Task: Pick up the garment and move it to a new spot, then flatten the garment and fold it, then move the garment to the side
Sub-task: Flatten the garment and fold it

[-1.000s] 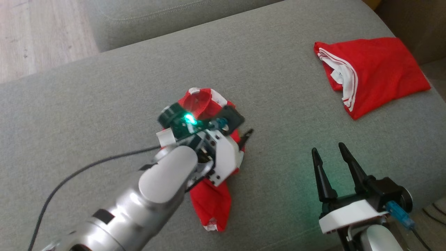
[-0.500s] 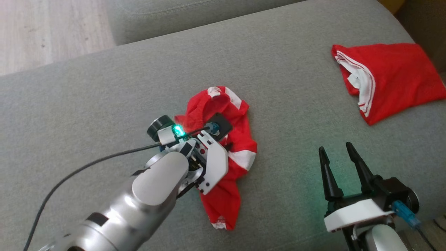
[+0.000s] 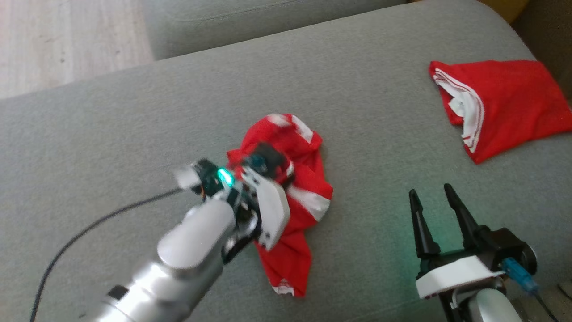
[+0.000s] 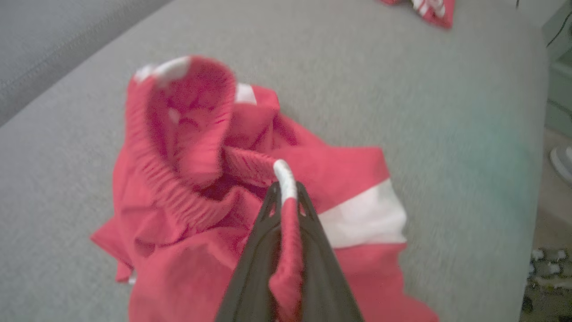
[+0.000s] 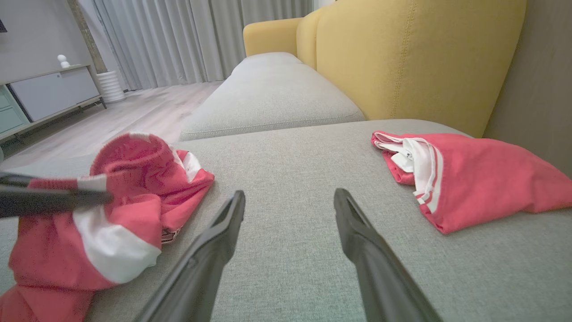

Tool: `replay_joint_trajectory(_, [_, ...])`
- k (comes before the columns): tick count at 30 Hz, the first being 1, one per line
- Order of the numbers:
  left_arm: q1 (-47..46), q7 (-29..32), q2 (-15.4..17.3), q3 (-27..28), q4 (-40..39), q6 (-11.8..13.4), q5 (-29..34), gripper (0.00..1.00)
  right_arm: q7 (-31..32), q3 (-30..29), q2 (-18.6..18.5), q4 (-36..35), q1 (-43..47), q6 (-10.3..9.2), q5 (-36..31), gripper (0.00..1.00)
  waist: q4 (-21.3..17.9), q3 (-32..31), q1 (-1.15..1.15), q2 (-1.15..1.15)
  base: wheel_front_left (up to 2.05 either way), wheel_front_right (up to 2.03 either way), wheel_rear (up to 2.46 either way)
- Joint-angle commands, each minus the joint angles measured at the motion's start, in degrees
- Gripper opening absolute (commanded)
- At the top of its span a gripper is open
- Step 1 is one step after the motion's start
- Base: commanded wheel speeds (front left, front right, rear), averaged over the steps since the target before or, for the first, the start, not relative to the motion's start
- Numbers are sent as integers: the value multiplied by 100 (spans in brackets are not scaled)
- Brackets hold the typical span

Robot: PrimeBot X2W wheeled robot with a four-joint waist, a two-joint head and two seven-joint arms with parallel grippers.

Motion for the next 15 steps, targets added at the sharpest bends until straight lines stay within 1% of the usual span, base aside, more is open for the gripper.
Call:
replay_joint_trajectory(1, [-356, -199, 23, 393, -267, 117, -98, 0, -78, 176, -25, -129, -168, 42, 22, 100, -88, -28, 0, 0, 0, 0, 0])
replay_joint_trajectory(4, [-594, -669, 32, 835, -376, 400, -195, 0, -78, 273, -25, -101, -217, 42, 72, 100, -280, -38, 0, 0, 0, 0, 0])
replay_joint_trajectory(7, [-862, -1136, 45, 1255, -360, 537, -331, 0, -78, 386, -25, -79, -279, 42, 126, 100, -548, -59, 0, 0, 0, 0, 0])
replay_joint_trajectory(9, [-1110, -1409, 92, 1447, -329, 514, -359, 0, -78, 456, -25, -81, -335, 42, 156, 100, -736, -36, 0, 0, 0, 0, 0])
replay_joint_trajectory(11, [-1362, -1683, 87, 1653, -304, 408, -469, 0, -78, 495, -25, -92, -396, 42, 222, 100, -906, 6, 0, 0, 0, 0, 0])
replay_joint_trajectory(13, [-1699, -2081, 142, 1803, -282, 343, -406, 0, -78, 525, -25, -84, -441, 42, 266, 100, -1047, 55, 0, 0, 0, 0, 0])
replay_joint_trajectory(15, [-2010, -2514, 114, 1996, -259, 270, -439, 0, -78, 554, -25, -86, -471, 42, 322, 100, -1146, 113, 0, 0, 0, 0, 0])
